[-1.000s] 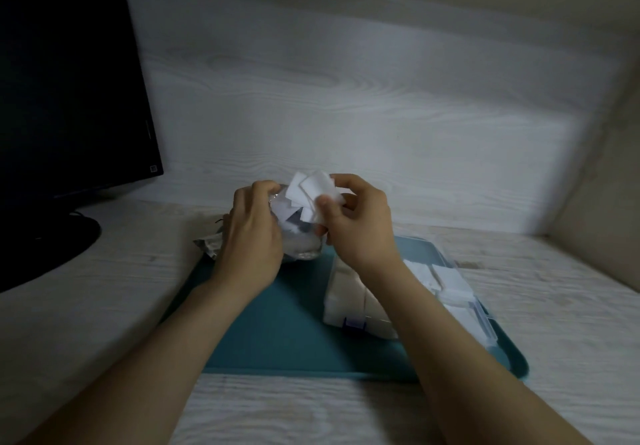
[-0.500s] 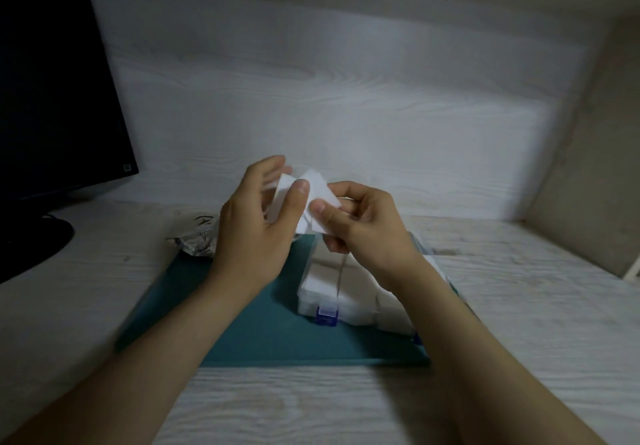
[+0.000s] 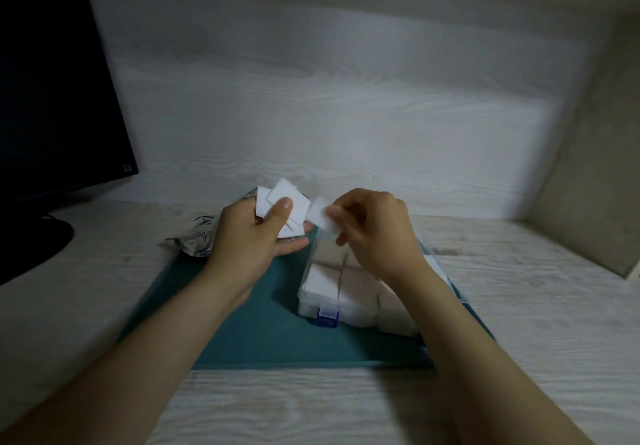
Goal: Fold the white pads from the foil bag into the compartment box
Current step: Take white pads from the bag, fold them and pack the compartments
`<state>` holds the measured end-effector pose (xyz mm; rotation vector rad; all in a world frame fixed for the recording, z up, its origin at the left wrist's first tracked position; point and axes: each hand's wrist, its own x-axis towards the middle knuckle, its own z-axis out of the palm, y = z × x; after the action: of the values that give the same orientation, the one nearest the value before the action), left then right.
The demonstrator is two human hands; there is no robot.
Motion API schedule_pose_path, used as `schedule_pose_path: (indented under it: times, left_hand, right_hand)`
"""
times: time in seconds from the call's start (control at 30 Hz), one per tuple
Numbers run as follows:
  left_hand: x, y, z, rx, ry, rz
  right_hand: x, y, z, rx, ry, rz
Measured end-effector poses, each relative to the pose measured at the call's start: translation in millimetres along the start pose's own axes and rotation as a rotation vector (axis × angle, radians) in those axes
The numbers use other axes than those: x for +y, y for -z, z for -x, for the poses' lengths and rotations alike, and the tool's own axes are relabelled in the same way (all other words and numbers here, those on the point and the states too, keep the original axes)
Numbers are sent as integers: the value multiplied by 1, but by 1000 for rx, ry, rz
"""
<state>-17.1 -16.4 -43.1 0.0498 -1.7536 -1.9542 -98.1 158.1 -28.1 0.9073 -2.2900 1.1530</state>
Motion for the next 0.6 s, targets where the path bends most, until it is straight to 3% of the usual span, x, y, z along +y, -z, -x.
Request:
schedule_pose_path:
  times: [0.1,0.2,0.33,0.6]
  left_hand:
    - [-1,2,0,-77,54,-20]
    - [-2,1,-1,-224,123,-23]
    - [0,-1,0,-337,145,-9]
    - [3,-2,1,-408,139,0]
  right_hand:
    - [-3,3,-3,77,-135,-329]
    - [-6,5,-2,28,-192,-553]
    - [-3,1,0,7,-189,-516]
    - [-2,-2,1,10,-162,-477]
